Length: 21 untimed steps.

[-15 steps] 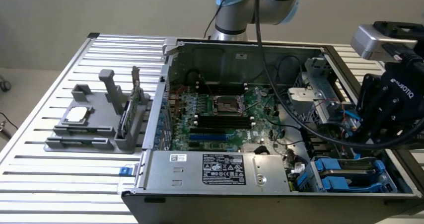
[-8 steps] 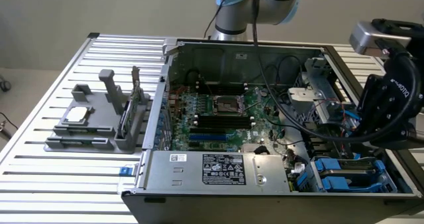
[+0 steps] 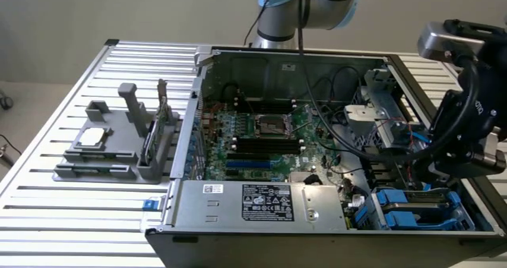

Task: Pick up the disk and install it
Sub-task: 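Insert the first disk wire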

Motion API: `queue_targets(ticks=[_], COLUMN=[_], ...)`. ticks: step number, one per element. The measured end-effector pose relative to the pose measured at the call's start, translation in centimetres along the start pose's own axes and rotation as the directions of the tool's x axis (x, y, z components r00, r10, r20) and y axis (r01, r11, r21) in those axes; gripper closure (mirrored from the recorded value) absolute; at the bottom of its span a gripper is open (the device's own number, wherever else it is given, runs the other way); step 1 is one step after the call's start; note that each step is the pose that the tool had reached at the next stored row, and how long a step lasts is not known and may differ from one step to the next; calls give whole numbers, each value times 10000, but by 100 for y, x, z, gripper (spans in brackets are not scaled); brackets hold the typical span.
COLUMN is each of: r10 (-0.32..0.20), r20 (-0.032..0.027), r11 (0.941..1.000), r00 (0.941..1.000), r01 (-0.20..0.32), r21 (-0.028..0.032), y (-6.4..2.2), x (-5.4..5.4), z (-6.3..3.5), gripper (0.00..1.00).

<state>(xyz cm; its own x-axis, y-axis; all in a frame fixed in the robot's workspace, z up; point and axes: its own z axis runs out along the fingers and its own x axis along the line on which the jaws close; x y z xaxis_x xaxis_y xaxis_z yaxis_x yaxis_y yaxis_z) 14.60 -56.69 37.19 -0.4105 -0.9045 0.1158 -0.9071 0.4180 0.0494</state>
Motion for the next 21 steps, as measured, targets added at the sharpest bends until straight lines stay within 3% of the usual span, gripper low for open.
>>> queue_targets(ticks=[5, 12, 19, 21], r10=[896, 1980, 2630, 2806], r20=[41, 98, 350, 396], r11=[9959, 9799, 9641, 9592], r00=[9960, 9802, 9642, 9590], r01=[-896, -1977, -2613, -2788], r21=[-107, -251, -467, -461], y=[0, -1, -2, -1], x=[-1, -2, -4, -5], z=[8, 25, 37, 38], gripper=[74, 74, 74, 74])
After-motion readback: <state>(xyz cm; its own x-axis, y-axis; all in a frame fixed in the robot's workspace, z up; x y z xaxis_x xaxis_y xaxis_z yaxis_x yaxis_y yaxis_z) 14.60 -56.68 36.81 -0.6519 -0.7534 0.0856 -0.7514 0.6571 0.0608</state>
